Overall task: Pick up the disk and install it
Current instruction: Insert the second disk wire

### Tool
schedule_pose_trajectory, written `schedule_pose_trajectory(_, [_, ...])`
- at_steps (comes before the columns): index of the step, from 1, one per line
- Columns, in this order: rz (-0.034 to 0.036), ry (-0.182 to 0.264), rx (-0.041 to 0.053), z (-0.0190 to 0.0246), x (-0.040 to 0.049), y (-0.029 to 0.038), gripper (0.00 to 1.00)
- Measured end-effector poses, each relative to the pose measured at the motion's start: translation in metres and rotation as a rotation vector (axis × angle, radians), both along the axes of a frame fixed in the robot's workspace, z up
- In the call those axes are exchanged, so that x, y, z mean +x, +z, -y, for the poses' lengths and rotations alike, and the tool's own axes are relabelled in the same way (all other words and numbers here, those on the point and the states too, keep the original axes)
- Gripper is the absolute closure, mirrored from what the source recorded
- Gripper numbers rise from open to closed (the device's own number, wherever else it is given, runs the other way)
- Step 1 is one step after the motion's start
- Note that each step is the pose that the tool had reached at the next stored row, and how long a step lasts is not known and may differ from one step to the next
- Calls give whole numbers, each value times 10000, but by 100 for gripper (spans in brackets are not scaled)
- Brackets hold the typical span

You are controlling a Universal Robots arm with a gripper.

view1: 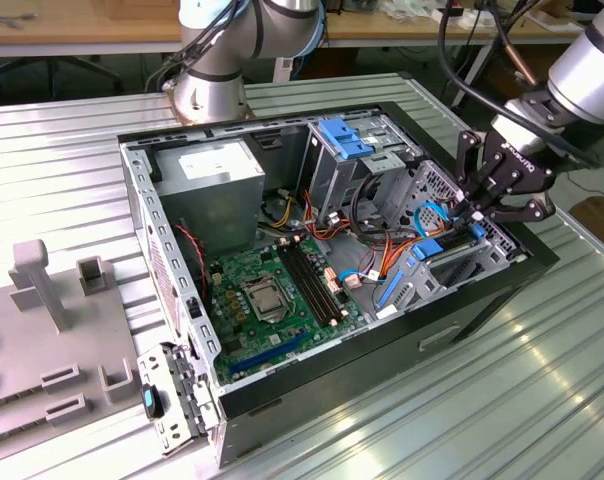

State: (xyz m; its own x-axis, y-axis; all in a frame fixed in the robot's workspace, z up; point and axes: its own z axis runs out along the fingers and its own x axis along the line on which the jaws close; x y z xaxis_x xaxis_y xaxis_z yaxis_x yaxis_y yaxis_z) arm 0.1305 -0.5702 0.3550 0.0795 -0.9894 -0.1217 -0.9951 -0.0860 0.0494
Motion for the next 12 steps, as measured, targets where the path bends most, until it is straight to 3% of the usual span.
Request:
schedule_pose_trajectory(6, [-1, -506, 25, 24, 0, -6, 83])
schedule_pose_trajectory(8, [-2, -545, 40, 72, 0, -11, 83])
schedule_pose_trajectory(12, [-8, -546, 287, 83, 0, -45, 83])
